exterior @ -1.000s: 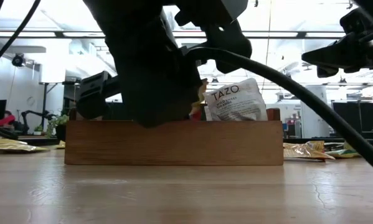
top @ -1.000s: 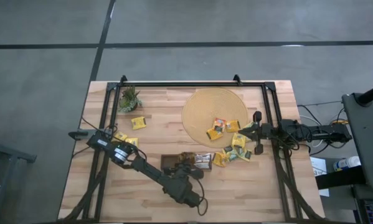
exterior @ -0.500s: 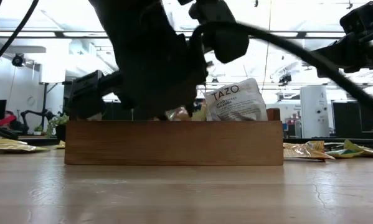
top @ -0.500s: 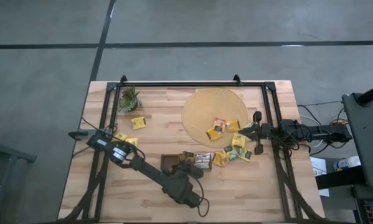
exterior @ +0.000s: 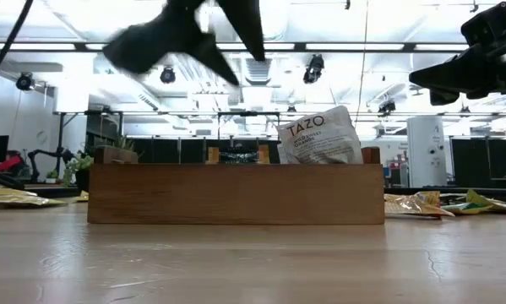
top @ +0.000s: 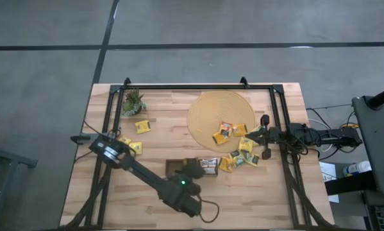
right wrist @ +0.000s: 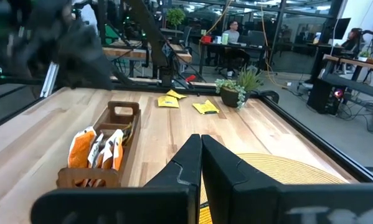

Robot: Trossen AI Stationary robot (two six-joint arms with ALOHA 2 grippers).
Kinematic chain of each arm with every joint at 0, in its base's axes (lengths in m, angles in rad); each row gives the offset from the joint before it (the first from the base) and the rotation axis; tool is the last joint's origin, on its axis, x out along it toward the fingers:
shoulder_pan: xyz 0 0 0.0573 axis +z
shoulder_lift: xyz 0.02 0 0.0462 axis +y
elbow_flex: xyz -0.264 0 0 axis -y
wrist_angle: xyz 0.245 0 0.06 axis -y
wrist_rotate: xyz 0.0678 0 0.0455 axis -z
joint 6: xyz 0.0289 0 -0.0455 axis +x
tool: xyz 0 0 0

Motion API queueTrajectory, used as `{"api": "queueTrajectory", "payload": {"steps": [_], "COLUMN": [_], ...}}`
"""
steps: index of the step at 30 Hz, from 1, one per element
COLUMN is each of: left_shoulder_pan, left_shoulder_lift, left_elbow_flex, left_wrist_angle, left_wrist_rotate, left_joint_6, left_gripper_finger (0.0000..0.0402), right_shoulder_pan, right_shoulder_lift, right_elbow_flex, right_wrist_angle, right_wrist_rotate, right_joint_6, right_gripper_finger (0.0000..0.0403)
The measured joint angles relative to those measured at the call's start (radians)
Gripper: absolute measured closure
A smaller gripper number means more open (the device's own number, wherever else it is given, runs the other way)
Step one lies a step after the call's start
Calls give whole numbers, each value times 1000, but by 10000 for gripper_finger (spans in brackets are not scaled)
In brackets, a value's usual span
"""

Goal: Pick & Place Tea
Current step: Put the orange tea bag into the middle section of the wooden organizer

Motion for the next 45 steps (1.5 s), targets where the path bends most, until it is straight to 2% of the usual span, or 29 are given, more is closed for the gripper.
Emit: {"api": "queueTrajectory", "payload": {"steps": [7, 12, 14, 22, 26, 29, 33, 37, 42, 45], "left_shoulder_pan": [12, 12, 9, 9, 10, 11, 13, 13, 16, 17], "left_shoulder_lift": [-190, -340, -404, -597, -655, -690, -754, -836, -993, -1104], "left_elbow_flex": [-13, -101, -153, -431, -555, -613, -679, -800, -1010, -1132], "left_wrist_angle": [-1, 13, 42, 419, 585, 627, 642, 706, 967, 1121], "left_wrist_rotate": [161, 146, 153, 195, 241, 290, 289, 280, 274, 303], "left_joint_6": [-528, -872, -965, -867, -873, -849, -869, -872, -753, -686], "left_gripper_finger": [230, 230, 230, 230, 230, 230, 230, 230, 230, 230], "right_shoulder_pan": [0, 0, 0, 0, 0, 0, 0, 0, 0, 0], "right_shoulder_lift": [0, 0, 0, 1, 0, 0, 0, 0, 0, 0], "right_elbow_flex": [0, 0, 0, 0, 0, 0, 0, 0, 0, 0], "right_wrist_angle": [0, 0, 0, 0, 0, 0, 0, 0, 0, 0], "right_wrist_rotate": [0, 0, 0, 0, 0, 0, 0, 0, 0, 0], "right_joint_6": [0, 0, 0, 0, 0, 0, 0, 0, 0, 0], "right_gripper_finger": [394, 394, 394, 394, 394, 394, 394, 394, 394, 394]}}
